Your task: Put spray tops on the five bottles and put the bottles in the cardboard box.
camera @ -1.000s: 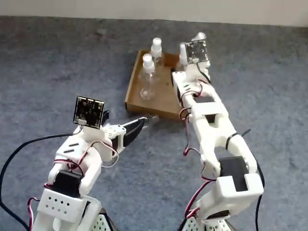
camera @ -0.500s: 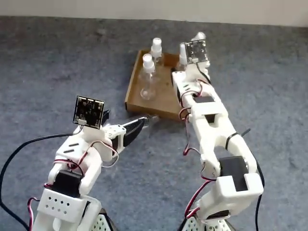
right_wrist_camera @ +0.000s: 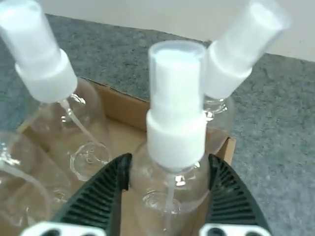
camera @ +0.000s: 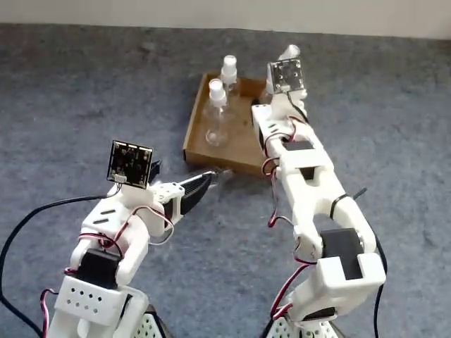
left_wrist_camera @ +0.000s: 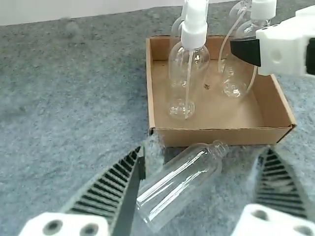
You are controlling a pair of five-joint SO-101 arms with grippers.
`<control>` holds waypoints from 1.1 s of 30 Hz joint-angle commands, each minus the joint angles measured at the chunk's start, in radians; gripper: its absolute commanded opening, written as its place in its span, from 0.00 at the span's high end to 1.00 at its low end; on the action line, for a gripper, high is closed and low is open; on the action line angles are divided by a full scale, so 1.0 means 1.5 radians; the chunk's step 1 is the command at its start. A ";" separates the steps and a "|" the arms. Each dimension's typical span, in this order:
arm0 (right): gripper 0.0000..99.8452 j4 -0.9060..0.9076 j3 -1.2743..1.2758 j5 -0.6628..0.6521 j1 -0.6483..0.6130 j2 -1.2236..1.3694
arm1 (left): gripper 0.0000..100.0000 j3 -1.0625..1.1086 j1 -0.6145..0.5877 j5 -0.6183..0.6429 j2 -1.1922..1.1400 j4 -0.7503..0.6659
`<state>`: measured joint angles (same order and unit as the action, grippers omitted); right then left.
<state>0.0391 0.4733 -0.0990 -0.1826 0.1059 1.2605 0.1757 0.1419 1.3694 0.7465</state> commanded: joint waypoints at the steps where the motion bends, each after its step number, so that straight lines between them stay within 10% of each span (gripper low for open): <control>1: 0.87 -0.009 -0.033 0.005 0.008 -0.008 | 0.70 -0.002 -0.008 -0.004 0.004 -0.017; 33: 0.76 0.053 -0.035 0.031 0.008 -0.040 | 0.70 -0.001 -0.009 -0.005 0.004 -0.017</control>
<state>0.1066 0.4657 -0.0637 -0.1795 0.1074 1.2635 0.1757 0.1419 1.3694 0.7465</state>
